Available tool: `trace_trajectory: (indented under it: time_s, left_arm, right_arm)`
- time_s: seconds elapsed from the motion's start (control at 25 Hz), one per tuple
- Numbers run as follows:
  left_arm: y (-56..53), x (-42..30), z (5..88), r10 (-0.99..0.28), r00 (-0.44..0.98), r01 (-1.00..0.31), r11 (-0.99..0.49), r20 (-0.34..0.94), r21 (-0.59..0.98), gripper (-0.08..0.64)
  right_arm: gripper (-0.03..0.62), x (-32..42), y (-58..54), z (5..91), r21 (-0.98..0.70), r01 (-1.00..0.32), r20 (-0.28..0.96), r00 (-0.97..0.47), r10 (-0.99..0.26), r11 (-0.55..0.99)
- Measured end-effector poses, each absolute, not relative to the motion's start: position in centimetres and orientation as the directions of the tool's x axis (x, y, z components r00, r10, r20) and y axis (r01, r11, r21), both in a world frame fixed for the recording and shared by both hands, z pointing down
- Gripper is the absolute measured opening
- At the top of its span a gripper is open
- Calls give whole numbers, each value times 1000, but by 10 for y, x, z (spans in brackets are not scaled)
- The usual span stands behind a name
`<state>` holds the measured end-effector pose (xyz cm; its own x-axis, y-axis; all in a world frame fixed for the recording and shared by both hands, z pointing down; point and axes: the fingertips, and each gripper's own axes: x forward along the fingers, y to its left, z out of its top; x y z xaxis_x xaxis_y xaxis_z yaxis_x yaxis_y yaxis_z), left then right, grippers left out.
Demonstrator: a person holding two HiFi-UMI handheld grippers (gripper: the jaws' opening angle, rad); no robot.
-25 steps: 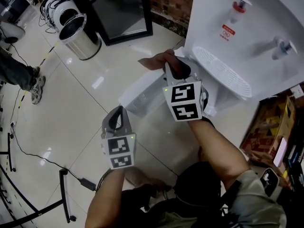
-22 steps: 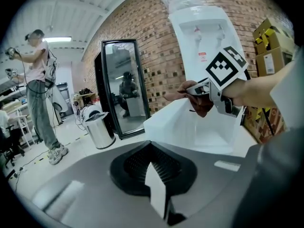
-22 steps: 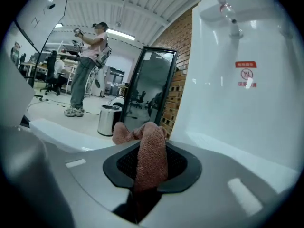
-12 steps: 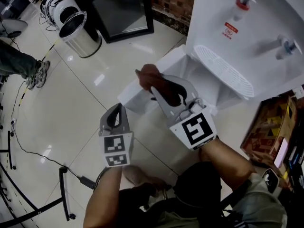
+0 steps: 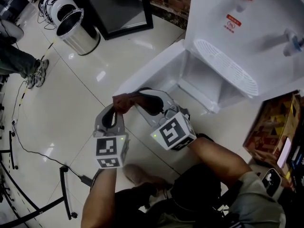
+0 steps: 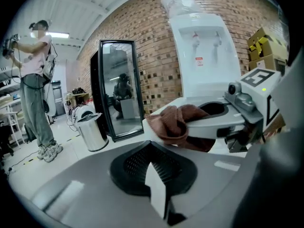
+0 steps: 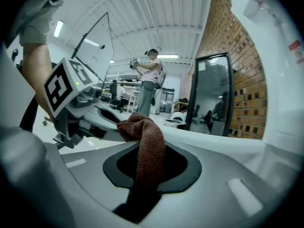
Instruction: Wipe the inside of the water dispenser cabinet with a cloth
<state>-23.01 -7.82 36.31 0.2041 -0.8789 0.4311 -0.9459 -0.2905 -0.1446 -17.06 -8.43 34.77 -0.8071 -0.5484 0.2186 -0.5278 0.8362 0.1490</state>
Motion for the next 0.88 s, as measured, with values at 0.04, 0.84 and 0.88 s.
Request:
trace_trajectory:
  time_s: [0.04, 0.84, 0.88]
  left_arm:
    - [-79, -231, 363, -879, 205, -946, -290, 431, -142, -31]
    - [-83, -235, 362, -887, 182, -953, -265, 424, -145, -31]
    - [-83, -235, 361, -887, 184, -954, -265, 423, -142, -31]
  right_arm:
    - [98, -157, -98, 349, 127, -587, 207, -773, -600, 800]
    - [97, -101, -118, 374, 64, -685, 208, -702, -681, 726]
    - [97, -125, -98, 377, 76, -600, 222, -768, -600, 796]
